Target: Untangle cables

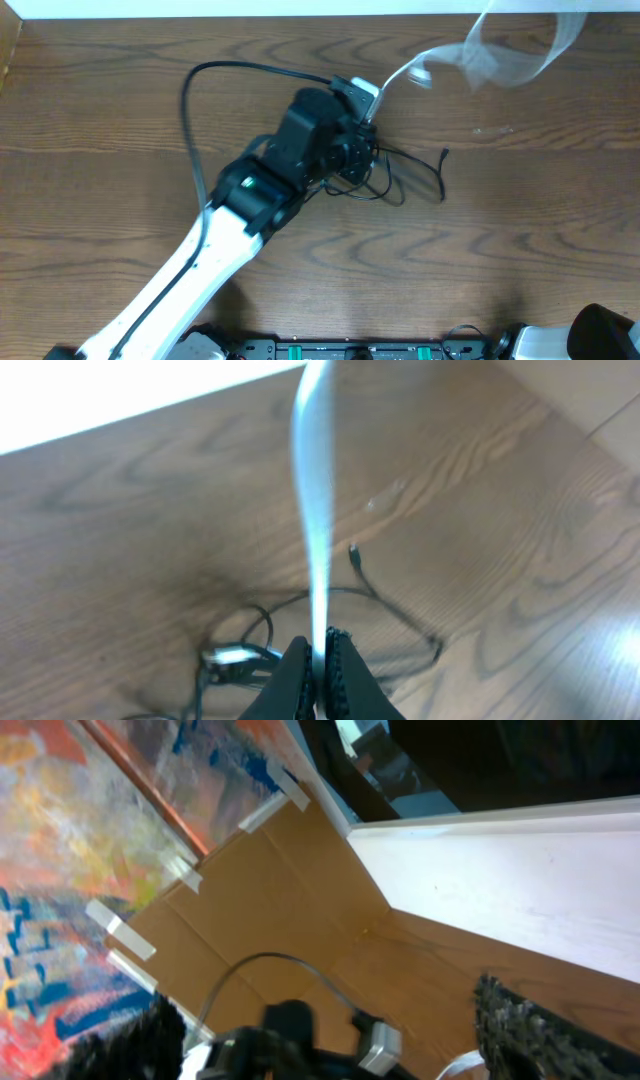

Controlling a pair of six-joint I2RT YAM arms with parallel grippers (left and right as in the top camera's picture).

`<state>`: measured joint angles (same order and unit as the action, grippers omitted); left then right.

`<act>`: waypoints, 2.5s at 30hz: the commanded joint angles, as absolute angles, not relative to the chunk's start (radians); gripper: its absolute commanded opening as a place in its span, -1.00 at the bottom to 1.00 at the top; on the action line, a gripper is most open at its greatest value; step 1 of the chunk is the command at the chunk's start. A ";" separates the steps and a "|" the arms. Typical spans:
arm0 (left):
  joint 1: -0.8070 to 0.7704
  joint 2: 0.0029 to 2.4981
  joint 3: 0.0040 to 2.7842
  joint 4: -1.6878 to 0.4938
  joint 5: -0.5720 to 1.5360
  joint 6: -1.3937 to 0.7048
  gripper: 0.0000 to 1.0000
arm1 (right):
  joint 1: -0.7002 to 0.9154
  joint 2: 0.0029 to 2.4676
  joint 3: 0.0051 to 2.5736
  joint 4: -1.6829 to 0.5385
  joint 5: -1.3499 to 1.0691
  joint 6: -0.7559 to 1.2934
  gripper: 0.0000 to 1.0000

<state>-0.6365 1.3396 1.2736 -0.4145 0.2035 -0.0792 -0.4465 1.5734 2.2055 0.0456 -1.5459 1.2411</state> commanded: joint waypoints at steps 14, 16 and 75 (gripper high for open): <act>-0.609 1.213 1.275 -0.406 0.178 -0.088 -0.85 | -0.228 1.589 1.947 -0.054 -1.560 0.981 0.98; -0.593 1.212 1.275 -0.407 0.162 -0.088 -0.85 | -0.192 1.589 1.877 -0.089 -1.558 0.920 0.98; -0.329 1.221 1.275 -0.664 -0.184 -0.224 -0.85 | 0.336 1.629 1.616 -0.944 -0.317 -0.029 -0.98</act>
